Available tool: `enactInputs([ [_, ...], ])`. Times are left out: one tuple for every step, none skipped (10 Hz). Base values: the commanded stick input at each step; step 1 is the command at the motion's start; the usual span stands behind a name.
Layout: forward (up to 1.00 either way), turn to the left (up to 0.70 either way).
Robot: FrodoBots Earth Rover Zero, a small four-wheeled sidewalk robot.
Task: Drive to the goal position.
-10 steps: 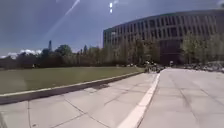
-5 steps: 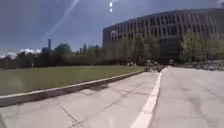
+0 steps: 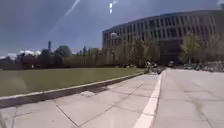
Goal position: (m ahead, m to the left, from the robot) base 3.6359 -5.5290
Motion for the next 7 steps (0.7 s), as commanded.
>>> enactInputs([
  [0.50,0.00],
  [0.50,0.00],
  [0.50,0.00],
  [0.50,0.00],
  [0.50,0.00],
  [0.50,0.00],
  [0.50,0.00],
])
